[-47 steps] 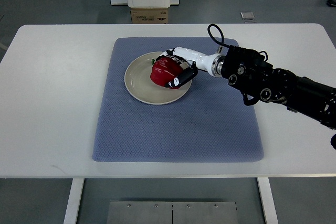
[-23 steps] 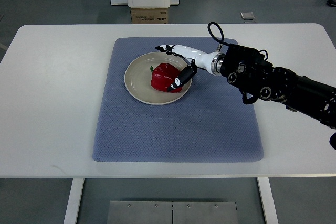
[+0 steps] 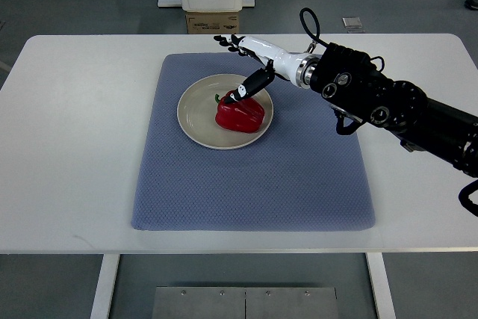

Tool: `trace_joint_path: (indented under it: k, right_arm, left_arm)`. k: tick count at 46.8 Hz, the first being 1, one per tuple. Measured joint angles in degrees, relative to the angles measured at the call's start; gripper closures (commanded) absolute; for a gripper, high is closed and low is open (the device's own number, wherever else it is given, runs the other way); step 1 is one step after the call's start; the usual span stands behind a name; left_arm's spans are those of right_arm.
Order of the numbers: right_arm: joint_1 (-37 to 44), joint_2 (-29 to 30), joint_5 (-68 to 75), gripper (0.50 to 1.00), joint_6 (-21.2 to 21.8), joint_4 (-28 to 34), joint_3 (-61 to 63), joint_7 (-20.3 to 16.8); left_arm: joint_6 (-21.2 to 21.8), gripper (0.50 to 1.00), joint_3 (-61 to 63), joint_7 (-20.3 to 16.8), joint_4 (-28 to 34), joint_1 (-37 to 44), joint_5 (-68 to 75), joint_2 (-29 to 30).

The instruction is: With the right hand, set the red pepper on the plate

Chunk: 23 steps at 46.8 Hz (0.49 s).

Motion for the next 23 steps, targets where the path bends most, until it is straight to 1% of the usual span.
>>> trace_joint_path:
  k: [7, 16, 23]
  right_arm:
    - [-0.1, -2.0, 3.3, 0.502, 0.0, 0.0, 3.8, -0.4]
    - [-0.7, -5.0, 8.8, 0.505, -0.2, -0.1, 8.1, -2.2]
    - [-3.1, -7.2, 11.1, 0.505, -0.7, -0.2, 12.4, -2.4]
  left_arm:
    - [0.0, 0.5, 0.0, 0.0, 0.0, 0.0, 0.0, 0.0]
    - [0.0, 0.5, 0.0, 0.0, 0.0, 0.0, 0.0, 0.0]
    - [0.0, 0.5, 0.0, 0.0, 0.0, 0.0, 0.0, 0.0]
